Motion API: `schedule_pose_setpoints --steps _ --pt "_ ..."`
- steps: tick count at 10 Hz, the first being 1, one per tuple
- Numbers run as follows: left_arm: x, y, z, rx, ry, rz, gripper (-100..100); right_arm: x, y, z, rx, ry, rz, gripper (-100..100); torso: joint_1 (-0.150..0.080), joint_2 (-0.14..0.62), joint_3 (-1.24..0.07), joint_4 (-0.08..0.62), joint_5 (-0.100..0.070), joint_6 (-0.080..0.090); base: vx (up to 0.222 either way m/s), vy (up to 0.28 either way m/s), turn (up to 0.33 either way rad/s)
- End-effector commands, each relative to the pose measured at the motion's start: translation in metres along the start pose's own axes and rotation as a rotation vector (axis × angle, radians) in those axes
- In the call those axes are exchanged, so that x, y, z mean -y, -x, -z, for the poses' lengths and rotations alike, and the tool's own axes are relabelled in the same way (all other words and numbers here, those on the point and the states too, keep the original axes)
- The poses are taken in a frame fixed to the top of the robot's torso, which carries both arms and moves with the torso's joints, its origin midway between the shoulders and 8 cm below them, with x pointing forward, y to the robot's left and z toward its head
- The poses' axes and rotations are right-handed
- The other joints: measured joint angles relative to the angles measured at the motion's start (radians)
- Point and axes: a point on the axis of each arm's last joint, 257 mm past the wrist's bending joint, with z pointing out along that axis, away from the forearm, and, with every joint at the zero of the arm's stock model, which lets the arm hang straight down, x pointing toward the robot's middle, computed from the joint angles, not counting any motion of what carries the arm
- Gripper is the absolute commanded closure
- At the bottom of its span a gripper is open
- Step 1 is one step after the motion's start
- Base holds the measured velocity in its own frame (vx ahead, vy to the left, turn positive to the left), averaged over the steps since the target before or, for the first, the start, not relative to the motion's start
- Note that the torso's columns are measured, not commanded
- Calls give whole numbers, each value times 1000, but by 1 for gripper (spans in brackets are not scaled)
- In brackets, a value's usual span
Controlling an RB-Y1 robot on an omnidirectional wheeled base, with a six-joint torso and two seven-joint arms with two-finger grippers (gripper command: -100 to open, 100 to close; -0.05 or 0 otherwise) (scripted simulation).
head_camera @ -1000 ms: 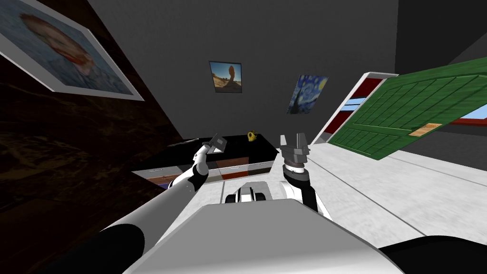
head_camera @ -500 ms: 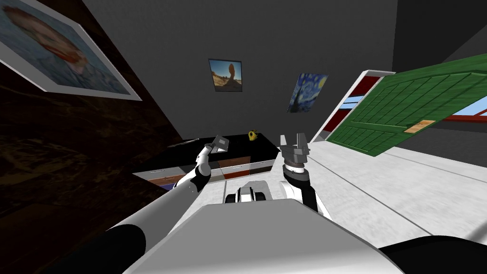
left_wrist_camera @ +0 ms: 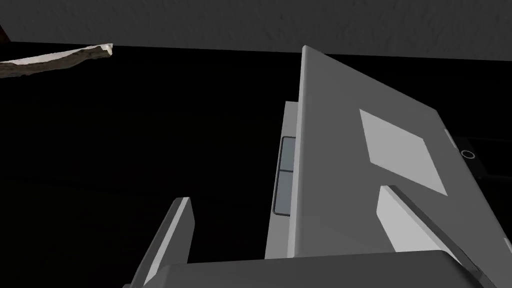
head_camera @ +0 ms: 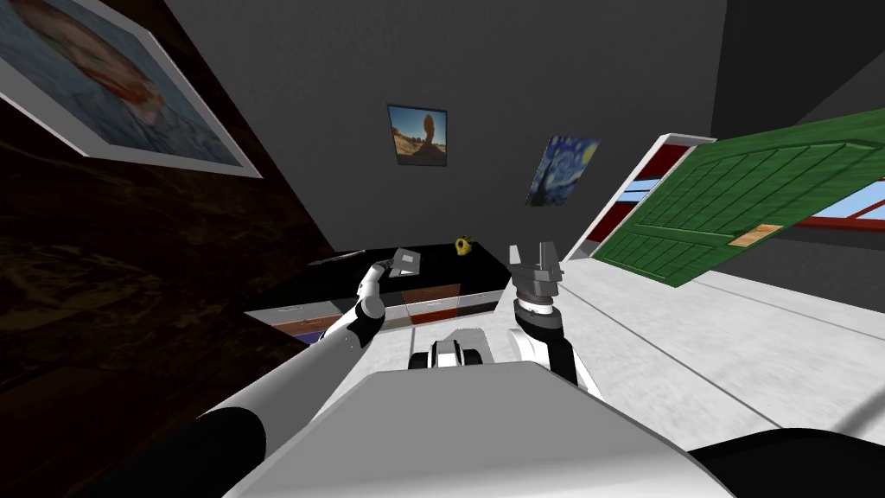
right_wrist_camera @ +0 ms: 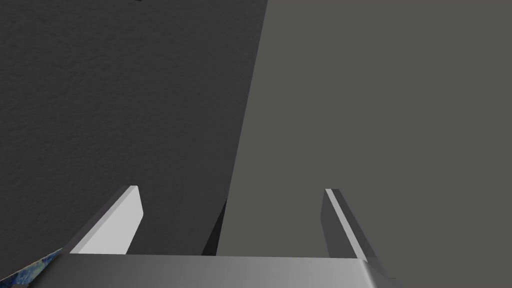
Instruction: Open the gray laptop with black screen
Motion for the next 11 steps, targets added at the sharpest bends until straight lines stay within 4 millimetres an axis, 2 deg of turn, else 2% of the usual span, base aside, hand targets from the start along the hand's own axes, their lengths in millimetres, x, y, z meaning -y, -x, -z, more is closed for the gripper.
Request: schedule_pose_setpoints --steps 1,3,5,6,7,11 --pt "3 -17 -2 2 14 -6 -100 0 0 0 0 0 0 0 3 0 0 0 1 0 8 -113 25" --pt "7 -29 -3 2 21 -8 -100 0 0 0 0 0 0 0 14 1 1 0 4 -1 -1 -72 32" --pt "11 -41 -3 3 28 -10 -100 0 0 0 0 0 0 0 15 1 0 0 5 -1 1 -37 46" --pt "8 -37 -3 1 25 -10 -100 0 0 0 0 0 0 0 13 0 0 0 4 -1 0 -15 8" --pt "8 -37 -3 2 26 -10 0 0 0 0 0 0 0 0 13 0 0 0 4 0 0 0 0" --pt "8 -37 -3 2 26 -10 0 0 0 0 0 0 0 0 12 1 0 0 3 -1 0 0 0"
